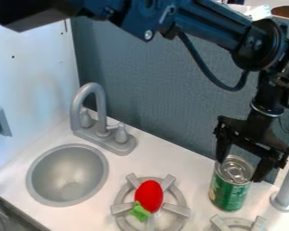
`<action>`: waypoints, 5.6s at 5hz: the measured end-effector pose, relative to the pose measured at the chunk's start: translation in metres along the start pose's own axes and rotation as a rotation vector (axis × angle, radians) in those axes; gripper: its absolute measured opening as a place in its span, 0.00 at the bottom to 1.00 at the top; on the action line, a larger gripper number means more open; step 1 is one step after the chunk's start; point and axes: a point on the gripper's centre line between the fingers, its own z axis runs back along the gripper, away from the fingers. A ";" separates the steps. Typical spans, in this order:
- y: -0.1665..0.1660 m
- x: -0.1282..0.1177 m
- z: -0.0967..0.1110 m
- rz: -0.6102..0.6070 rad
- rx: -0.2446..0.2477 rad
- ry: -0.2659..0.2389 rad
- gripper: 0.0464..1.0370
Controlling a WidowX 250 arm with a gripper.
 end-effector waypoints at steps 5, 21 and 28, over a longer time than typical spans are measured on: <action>-0.004 0.016 -0.030 -0.132 -0.008 -0.067 0.96; 0.154 0.054 -0.085 0.431 0.417 0.010 0.96; 0.107 -0.107 -0.006 0.195 0.042 -0.009 0.96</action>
